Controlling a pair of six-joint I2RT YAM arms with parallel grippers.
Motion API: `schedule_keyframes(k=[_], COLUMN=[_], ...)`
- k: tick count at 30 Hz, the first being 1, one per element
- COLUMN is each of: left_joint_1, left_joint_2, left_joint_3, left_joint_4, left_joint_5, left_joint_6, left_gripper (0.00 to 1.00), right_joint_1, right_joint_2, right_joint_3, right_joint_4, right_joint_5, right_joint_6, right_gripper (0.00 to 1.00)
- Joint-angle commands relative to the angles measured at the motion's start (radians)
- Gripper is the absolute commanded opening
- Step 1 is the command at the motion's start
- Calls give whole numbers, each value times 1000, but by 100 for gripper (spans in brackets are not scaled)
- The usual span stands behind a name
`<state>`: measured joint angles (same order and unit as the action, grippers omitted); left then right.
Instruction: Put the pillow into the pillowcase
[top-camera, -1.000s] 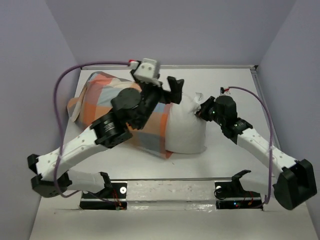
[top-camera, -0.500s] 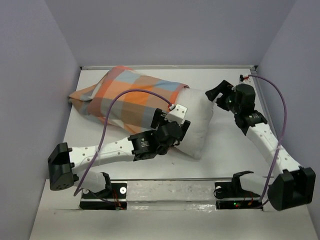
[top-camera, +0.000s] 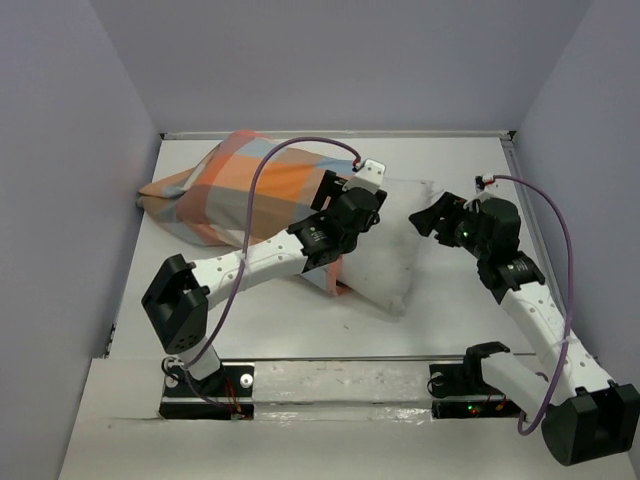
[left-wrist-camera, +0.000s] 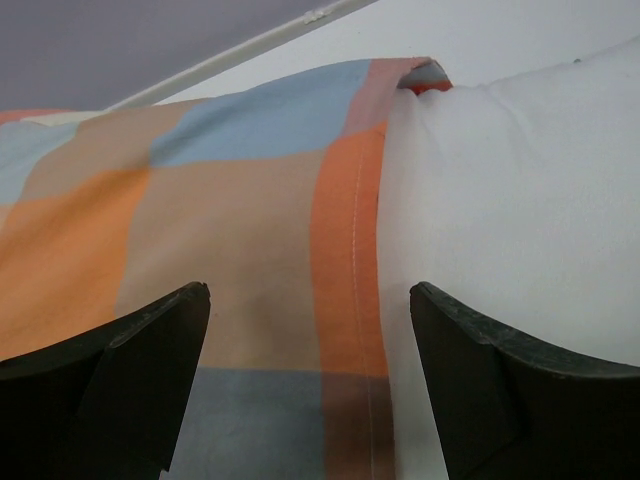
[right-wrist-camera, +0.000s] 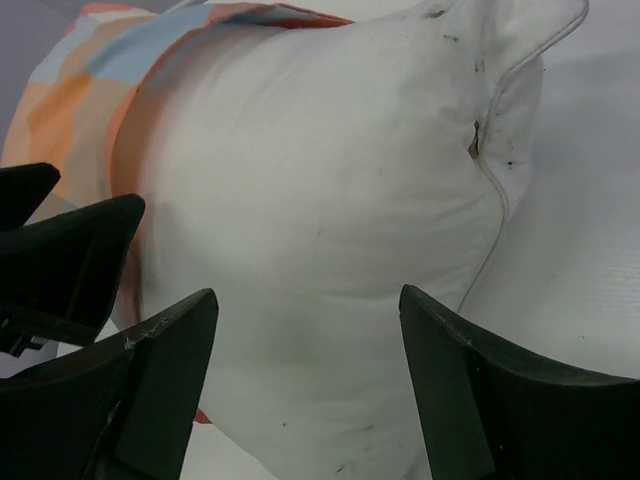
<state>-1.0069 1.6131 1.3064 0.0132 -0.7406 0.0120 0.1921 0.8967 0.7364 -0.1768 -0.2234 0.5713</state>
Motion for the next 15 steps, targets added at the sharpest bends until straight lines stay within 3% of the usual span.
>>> schedule_keyframes(k=[1,8,12,13,15], left_joint_1=[22,57,76,76,76], left_joint_2=[53,180,248,254,252], left_joint_3=[97,257,309,313,320], left_joint_4=[65,45,50,51,56], left_joint_5=[78,17,-3,-14,-5], left_joint_6=[75,132,160,158,149], left_gripper=[91,75,39,15,0], right_joint_1=[9,9,9,9,9], right_joint_2=[16,51,114,161,229], right_joint_3=[-2,-34,-42,-31,-31], right_joint_4=[26,54,97,118,160], right_joint_5=[-62,-48,-30,-42,-69], right_joint_6=[-30,-28,-22,-21,-2], right_gripper=[81,86,88,89,90])
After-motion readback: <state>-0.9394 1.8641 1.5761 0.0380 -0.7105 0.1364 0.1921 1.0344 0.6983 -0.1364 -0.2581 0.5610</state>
